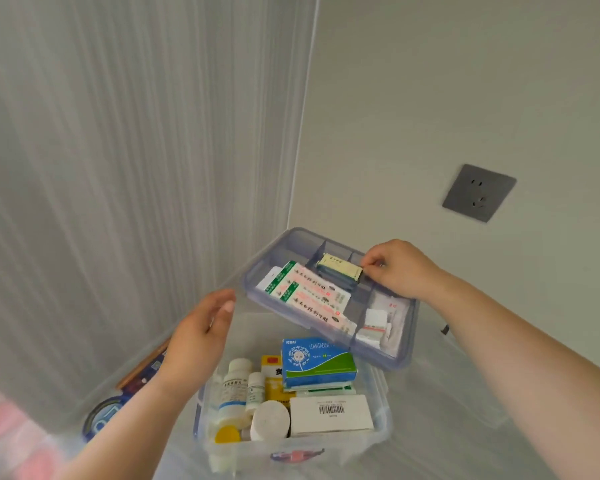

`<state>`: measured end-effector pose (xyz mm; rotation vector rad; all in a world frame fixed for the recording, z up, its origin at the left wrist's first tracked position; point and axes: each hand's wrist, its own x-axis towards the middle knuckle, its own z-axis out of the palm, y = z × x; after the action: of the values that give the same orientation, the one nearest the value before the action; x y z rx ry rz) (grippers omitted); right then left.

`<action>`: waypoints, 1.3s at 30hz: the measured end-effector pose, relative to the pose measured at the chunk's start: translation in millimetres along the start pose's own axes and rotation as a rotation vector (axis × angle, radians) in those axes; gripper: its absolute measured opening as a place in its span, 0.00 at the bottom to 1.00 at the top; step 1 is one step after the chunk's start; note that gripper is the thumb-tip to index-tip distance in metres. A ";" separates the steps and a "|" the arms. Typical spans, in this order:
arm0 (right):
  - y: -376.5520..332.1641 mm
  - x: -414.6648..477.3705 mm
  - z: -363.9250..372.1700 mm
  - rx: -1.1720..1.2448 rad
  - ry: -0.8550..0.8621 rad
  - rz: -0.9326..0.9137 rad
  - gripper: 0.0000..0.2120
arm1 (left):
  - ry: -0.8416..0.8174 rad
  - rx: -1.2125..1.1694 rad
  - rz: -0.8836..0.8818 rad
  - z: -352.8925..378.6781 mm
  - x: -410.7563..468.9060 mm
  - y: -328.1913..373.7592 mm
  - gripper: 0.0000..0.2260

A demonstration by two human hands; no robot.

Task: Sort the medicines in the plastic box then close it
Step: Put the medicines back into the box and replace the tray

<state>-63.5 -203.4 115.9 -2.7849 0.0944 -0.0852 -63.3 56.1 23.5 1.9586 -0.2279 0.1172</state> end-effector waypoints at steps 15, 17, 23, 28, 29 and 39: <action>-32.8 -33.8 59.4 -0.013 -0.256 -0.221 0.10 | -0.092 -0.100 -0.258 -12.9 -45.3 -11.4 0.17; -31.1 -36.2 63.9 -0.011 -0.256 -0.220 0.10 | -0.071 -0.087 -0.253 -9.4 -51.0 -10.2 0.19; -27.1 -41.7 75.2 0.088 -0.116 -0.158 0.09 | -0.036 -0.068 -0.235 -3.1 -53.9 -10.0 0.19; -17.7 -57.9 91.4 0.332 0.033 0.027 0.18 | -0.027 -0.032 -0.212 1.8 -57.4 -16.9 0.20; -13.7 -63.7 94.3 0.387 0.050 0.080 0.21 | -0.019 -0.038 -0.213 3.2 -58.7 -18.2 0.20; 2.7 -105.3 120.2 1.027 0.099 0.591 0.20 | -0.006 -0.131 -0.267 5.6 -59.3 -21.6 0.20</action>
<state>-160.0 -156.5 -2.5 -1.6476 0.6757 -0.0870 -116.8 65.3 -9.3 1.8410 0.0226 -0.0767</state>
